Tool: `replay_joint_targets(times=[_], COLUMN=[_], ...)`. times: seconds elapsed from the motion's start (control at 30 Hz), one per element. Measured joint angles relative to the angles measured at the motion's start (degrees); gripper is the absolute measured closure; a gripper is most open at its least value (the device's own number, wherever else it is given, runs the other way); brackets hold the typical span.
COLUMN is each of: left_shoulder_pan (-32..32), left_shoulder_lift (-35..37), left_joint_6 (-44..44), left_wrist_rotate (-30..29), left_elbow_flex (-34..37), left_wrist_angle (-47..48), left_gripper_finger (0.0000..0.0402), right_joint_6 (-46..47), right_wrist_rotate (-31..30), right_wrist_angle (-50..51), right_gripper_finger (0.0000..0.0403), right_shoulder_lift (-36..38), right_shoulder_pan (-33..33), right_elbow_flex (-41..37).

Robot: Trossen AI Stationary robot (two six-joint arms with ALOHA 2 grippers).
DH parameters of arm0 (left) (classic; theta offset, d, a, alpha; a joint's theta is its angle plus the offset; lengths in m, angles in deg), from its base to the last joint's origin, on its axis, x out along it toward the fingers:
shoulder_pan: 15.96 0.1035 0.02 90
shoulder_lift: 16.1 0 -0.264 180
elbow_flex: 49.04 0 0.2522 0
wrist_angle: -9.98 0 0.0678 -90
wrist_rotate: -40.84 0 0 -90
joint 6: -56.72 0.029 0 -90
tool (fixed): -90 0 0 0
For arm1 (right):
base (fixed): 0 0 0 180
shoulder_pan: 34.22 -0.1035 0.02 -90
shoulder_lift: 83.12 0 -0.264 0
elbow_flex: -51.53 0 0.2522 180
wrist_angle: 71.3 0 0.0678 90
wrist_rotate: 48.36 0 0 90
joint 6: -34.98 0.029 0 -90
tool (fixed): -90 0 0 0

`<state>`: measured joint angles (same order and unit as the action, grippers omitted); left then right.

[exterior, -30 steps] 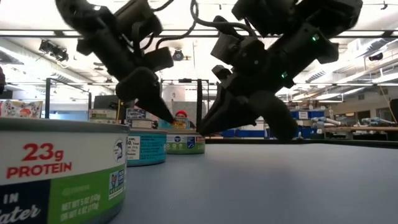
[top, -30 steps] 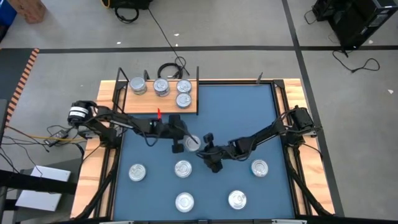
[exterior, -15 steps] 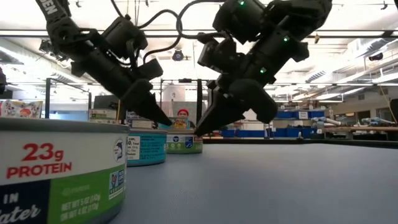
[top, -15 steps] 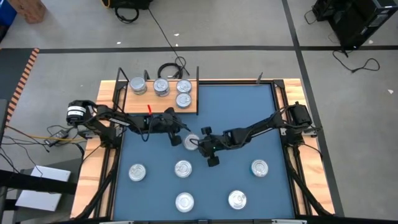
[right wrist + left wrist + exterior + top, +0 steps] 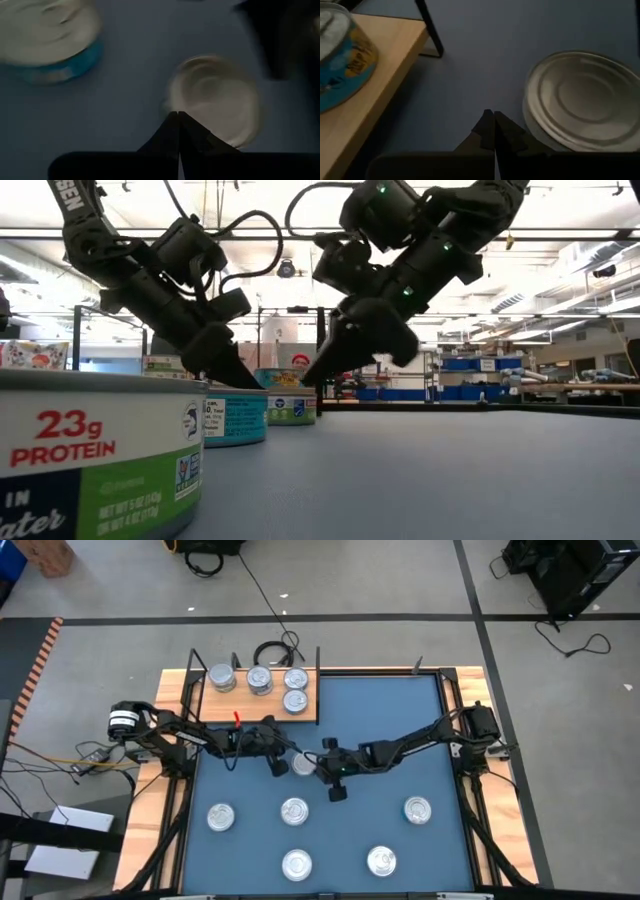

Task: Stack canned seafood by type on shelf
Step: Put the green tuna can on the shelf aligned with the other green tuna can

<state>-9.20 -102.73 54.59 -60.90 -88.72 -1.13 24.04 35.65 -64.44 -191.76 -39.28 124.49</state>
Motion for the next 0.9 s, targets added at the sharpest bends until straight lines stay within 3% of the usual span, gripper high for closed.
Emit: replay_joint_targets(times=[0.07, 0.13, 0.33, 0.57, 0.9], left_shoulder_pan=[0.0, 0.0, -0.3, -1.7, -1.8], left_shoulder_lift=[-0.3, -1.4, -6.1, -6.8, -6.8], left_joint_6=[0.1, 0.5, 1.4, 2.1, 2.2], left_wrist_rotate=[-0.1, 1.0, 1.4, 0.8, 0.3], left_elbow_flex=[0.0, -0.1, -0.2, -0.2, -0.2], left_wrist_angle=[-0.7, -1.5, -4.8, -5.8, -4.7], left_gripper_finger=[0.0401, 0.0401, 0.0401, 0.0401, 0.0401], right_joint_6=[-1.1, -2.4, -3.2, -2.2, 0.7], right_wrist_rotate=[5.6, 7.0, -0.5, -4.7, -6.7], right_wrist_angle=[2.3, 1.8, -4.3, -6.6, -5.8], right_gripper_finger=[0.0395, 0.0394, 0.0394, 0.0394, 0.0394], right_shoulder_lift=[0.0, -1.4, -6.3, -5.5, -2.9], right_shoulder_pan=[0.0, -0.1, 0.2, 0.2, -0.3], right_elbow_flex=[0.0, 0.0, 0.1, -0.1, -0.1])
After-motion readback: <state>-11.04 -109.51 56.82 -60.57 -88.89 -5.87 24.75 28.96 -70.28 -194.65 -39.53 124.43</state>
